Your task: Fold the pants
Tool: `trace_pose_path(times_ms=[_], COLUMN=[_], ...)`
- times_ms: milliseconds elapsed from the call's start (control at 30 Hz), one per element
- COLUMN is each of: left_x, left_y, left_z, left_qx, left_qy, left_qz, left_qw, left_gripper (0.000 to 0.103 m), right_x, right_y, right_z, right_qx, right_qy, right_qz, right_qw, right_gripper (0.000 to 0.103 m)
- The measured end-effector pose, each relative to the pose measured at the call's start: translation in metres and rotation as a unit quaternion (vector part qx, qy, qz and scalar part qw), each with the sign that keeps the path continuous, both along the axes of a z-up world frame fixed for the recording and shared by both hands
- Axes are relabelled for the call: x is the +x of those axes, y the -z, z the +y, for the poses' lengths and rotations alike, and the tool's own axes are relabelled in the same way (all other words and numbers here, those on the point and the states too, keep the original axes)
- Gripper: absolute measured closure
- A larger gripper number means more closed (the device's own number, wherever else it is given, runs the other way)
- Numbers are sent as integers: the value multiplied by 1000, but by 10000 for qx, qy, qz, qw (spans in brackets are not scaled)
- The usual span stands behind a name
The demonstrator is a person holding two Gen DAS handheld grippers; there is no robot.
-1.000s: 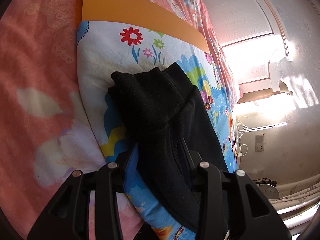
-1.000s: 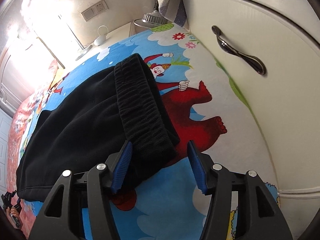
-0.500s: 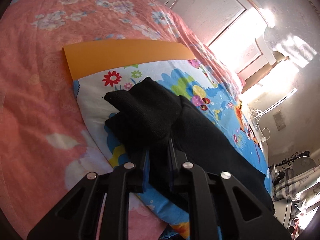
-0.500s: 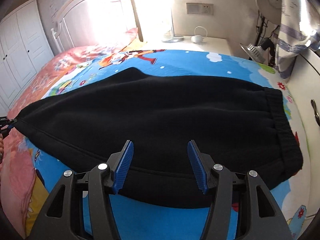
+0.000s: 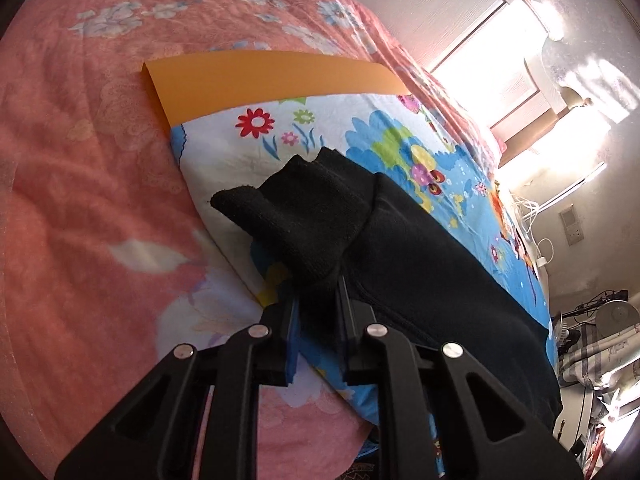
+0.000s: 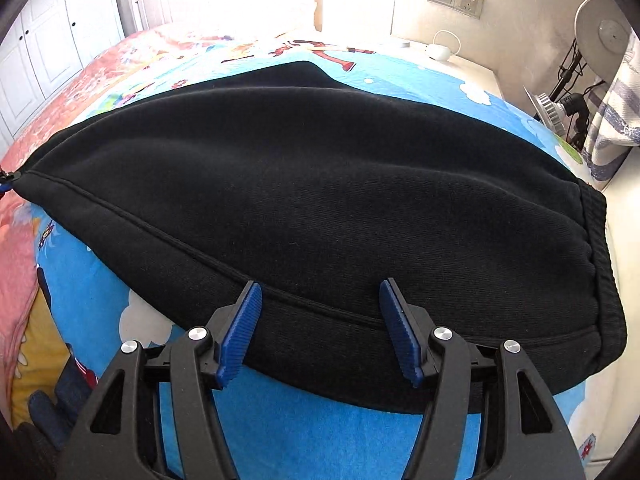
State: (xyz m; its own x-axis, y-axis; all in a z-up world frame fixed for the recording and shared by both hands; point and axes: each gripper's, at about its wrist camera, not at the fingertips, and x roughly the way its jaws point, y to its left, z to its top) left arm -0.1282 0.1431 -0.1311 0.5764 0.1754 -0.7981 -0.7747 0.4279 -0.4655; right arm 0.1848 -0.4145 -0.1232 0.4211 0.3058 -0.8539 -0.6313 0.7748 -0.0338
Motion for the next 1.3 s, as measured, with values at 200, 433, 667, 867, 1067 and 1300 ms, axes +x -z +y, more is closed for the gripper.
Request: trace_pose_path(times_ms=[200,433,667,867,1067,1300], left_x=[8,30,7,55,154,198], left_y=[11,-47,6,-28,-9,-1], left_z=[10,12,49,63,74,66], left_qx=[-240,826,711,1353,1734,2286], left_qy=[24,376,-572,484,1859,3007], left_qz=[-45,-182,606,250,1393,2240], left_qw=[9997,9957,9940,9893,9571,8984], left_gripper=[69,87,42,42,41,103], right_x=[-15,-28,-33,-19,20,34], right_y=[-49,-5,7,-45,-24,23], right_z=[40,150,150,180,250,251], right_qx=[506,-133,-377,347,-110,-477], right_qy=[-678,-1655,-1713,-1930,-1758,-1205], right_qz=[-478,19,171,48,-266,-91], right_qw=[9953,9861,9843,9806,9840,9915], right_gripper=[34,38,34,28,27,15])
